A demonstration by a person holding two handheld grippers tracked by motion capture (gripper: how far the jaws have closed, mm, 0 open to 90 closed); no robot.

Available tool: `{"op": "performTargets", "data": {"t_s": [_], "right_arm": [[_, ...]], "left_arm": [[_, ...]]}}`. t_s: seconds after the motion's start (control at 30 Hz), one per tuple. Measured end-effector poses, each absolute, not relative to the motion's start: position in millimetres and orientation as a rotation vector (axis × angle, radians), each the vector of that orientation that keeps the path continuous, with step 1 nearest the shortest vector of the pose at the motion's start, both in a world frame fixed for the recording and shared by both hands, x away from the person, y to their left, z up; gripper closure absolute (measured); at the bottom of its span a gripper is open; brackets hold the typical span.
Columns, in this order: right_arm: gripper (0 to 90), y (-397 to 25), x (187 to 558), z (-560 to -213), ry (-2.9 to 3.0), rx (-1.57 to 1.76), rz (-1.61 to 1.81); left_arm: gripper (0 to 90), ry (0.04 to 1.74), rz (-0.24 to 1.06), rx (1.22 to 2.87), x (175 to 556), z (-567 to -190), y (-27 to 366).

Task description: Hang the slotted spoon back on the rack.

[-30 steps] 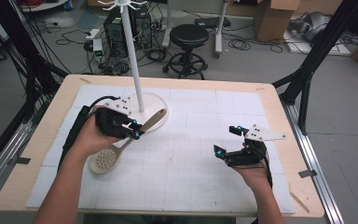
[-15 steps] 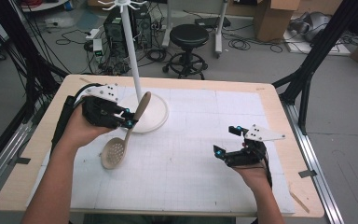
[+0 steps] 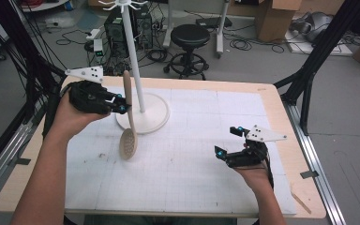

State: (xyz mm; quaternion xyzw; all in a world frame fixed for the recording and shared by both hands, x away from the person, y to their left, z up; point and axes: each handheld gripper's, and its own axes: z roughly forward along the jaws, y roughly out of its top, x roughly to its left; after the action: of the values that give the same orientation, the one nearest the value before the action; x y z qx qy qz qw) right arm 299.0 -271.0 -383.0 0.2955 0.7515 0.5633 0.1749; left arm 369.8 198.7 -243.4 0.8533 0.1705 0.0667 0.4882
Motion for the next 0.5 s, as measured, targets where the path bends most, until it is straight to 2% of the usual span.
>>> {"op": "performTargets", "data": {"t_s": [0.5], "right_arm": [[2.6,-272,300,-383,2.128,0.834,1.596]], "left_arm": [[73.7,0.482,0.238,2.047,390,-200,219]]}}
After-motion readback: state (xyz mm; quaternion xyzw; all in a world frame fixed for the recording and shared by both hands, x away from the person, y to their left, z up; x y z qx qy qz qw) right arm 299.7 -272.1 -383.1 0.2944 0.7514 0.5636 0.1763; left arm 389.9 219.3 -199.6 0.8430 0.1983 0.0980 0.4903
